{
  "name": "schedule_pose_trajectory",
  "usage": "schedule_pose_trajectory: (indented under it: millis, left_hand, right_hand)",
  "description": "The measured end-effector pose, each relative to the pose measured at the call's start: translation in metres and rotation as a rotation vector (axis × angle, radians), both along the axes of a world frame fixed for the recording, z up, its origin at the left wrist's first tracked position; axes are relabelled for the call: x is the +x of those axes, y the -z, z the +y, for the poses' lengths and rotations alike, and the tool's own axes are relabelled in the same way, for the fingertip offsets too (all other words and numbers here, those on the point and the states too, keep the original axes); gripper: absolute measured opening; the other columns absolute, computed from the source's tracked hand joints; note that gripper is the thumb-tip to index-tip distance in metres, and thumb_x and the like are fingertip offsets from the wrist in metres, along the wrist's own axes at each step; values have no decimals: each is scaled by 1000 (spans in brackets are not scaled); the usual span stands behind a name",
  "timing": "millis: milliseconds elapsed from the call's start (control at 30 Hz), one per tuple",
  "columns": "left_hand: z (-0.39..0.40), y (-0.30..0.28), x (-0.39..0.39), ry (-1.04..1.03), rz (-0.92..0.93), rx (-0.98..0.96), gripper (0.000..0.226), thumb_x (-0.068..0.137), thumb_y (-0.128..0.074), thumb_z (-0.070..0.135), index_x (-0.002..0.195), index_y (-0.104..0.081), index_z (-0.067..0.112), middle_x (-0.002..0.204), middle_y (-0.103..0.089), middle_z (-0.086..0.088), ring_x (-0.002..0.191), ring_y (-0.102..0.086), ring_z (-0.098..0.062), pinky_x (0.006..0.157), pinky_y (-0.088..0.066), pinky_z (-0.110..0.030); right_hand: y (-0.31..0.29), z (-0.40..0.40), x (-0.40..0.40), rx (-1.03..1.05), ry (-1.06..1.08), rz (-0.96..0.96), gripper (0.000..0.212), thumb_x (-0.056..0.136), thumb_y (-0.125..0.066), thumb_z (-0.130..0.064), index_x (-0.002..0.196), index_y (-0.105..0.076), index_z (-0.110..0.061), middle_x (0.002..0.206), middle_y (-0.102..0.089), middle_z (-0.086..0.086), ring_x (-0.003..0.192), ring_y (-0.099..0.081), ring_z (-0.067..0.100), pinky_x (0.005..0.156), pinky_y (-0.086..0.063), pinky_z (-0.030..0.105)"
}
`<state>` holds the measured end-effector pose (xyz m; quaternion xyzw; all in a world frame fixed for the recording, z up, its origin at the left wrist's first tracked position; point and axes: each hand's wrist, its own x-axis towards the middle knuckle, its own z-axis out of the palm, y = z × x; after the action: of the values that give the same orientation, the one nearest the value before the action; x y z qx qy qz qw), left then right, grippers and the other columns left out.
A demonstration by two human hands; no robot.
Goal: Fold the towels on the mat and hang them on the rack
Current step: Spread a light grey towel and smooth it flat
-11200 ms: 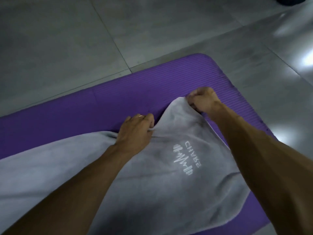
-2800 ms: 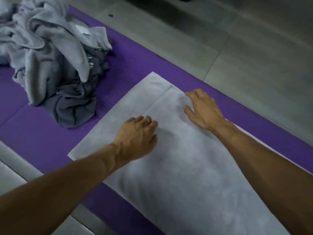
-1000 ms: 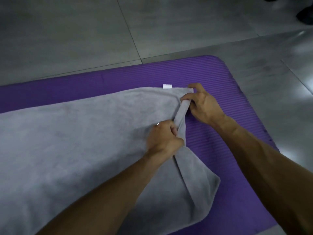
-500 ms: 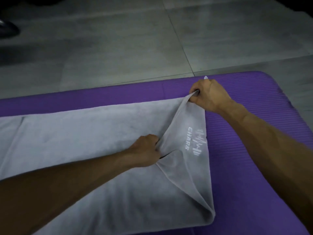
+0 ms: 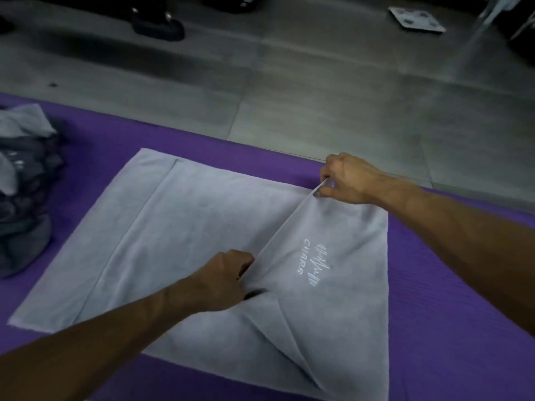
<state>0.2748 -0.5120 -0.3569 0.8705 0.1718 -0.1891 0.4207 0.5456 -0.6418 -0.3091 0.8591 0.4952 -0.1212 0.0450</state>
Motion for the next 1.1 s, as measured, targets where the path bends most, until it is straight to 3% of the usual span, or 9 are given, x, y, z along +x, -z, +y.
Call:
schedule_pose_trajectory:
  millis: [167, 267, 333, 467, 633, 733, 833, 967, 1100]
  left_hand:
    - [69, 6, -50, -64, 41, -29, 21, 75, -76, 13, 88, -62, 23, 90, -64, 9, 81, -63, -8, 65, -51, -14]
    - [106, 3, -82, -148, 33, -133, 26, 74, -80, 16, 96, -68, 21, 84, -67, 13, 75, -65, -2, 65, -53, -16]
    - [130, 3, -103, -286, 3, -217, 18, 77, -79, 12, 90, -69, 17, 77, -68, 7, 68, -66, -6, 60, -53, -19]
    - [169, 8, -150, -477, -25, -324, 19, 79, -73, -4, 90, -70, 10, 90, -66, -17, 69, -66, -18, 62, -58, -30]
    - [205, 11, -187, -548, -39, -355, 38, 75, -72, -11, 103, -68, 14, 98, -67, -13, 67, -64, -16, 68, -56, -31]
    - [222, 17, -200, -599, -33, -321, 40, 75, -70, -11, 104, -68, 16, 94, -69, -11, 67, -63, -15, 68, -56, -33]
    - [233, 29, -210, -614, -1, -224, 44, 75, -67, -9, 108, -65, 20, 91, -69, -7, 68, -63, -9, 65, -56, -24]
    - [235, 50, -214, -522, 64, 12, 56, 78, -59, -6, 126, -53, 23, 94, -60, 3, 82, -60, -14, 76, -54, -28]
    - [229, 64, -216, -485, 42, 251, 65, 74, -65, 8, 131, -45, 30, 115, -45, 3, 102, -53, -18, 80, -53, -37]
  right_hand:
    - [-2, 93, -27, -60, -124, -18, 25, 86, -62, -47, 85, -55, -23, 97, -49, 1, 102, -51, 26, 79, -43, 33]
    - [2, 151, -48, -43, -172, -6, 28, 83, -64, -49, 84, -57, -22, 92, -49, -1, 98, -52, 26, 81, -47, 39]
    - [6, 188, -61, -35, -192, 1, 29, 82, -65, -48, 83, -57, -21, 93, -51, 1, 95, -51, 26, 81, -48, 40]
    - [16, 259, -89, 2, -242, 2, 32, 79, -69, -47, 85, -62, -16, 93, -56, 5, 89, -53, 26, 75, -47, 36]
    - [31, 332, -122, 22, -298, 0, 31, 76, -74, -44, 85, -66, -15, 88, -61, 7, 81, -55, 26, 66, -43, 32]
    - [45, 366, -134, 8, -312, -13, 33, 77, -73, -44, 91, -66, -16, 92, -62, 6, 87, -54, 27, 71, -43, 32]
    - [61, 389, -143, -29, -299, -24, 23, 77, -71, -39, 91, -63, -23, 104, -64, 7, 95, -56, 29, 78, -46, 35]
    - [93, 396, -151, -38, -248, -34, 28, 89, -61, -30, 113, -62, -16, 123, -53, 11, 112, -52, 34, 90, -41, 39]
    - [119, 388, -153, 105, -107, 42, 39, 94, -53, -25, 131, -46, -12, 138, -39, 12, 121, -47, 37, 95, -41, 45]
